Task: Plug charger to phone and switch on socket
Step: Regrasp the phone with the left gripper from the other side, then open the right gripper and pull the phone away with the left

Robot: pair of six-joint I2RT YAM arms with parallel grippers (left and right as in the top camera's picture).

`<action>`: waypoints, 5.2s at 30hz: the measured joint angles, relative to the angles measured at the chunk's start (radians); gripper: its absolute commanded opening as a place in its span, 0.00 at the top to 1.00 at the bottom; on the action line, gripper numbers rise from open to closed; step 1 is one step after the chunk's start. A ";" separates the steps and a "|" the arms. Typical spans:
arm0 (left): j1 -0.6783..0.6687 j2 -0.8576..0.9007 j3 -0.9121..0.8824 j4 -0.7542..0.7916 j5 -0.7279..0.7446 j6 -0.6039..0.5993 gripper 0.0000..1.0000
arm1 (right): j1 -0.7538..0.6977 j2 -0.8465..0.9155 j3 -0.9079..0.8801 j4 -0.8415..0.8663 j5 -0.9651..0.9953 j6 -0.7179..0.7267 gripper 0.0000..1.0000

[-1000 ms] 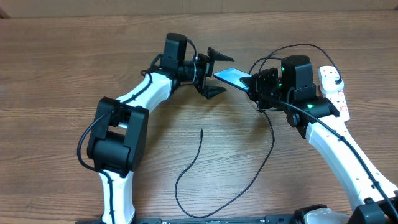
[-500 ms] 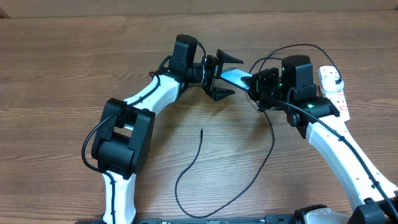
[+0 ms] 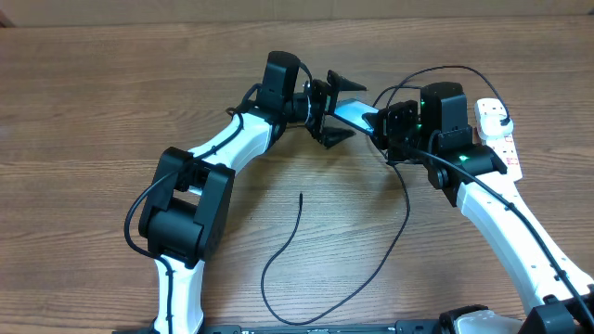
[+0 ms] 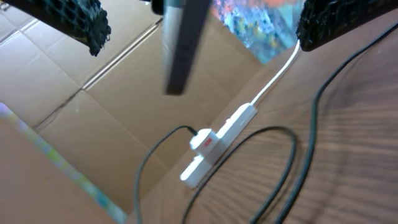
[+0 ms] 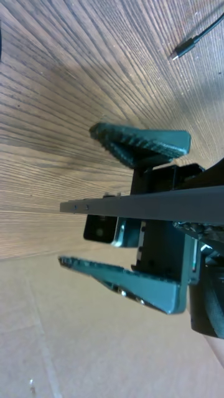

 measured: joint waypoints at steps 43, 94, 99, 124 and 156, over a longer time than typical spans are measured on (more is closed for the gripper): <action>-0.019 0.000 0.000 0.036 -0.063 -0.019 0.28 | 0.000 0.002 0.000 0.021 0.047 0.007 0.96; -0.034 0.000 0.000 0.036 -0.082 -0.019 0.61 | 0.013 0.002 0.000 -0.008 0.055 0.007 0.96; -0.034 0.000 0.000 0.036 -0.082 -0.020 0.63 | 0.013 0.002 0.000 -0.009 0.055 0.007 0.96; -0.037 0.000 0.000 0.039 -0.093 -0.030 0.80 | 0.013 0.003 0.000 -0.007 0.060 0.043 0.96; -0.039 0.000 0.000 0.035 -0.096 -0.041 0.96 | 0.019 0.003 0.000 0.000 0.035 0.022 0.11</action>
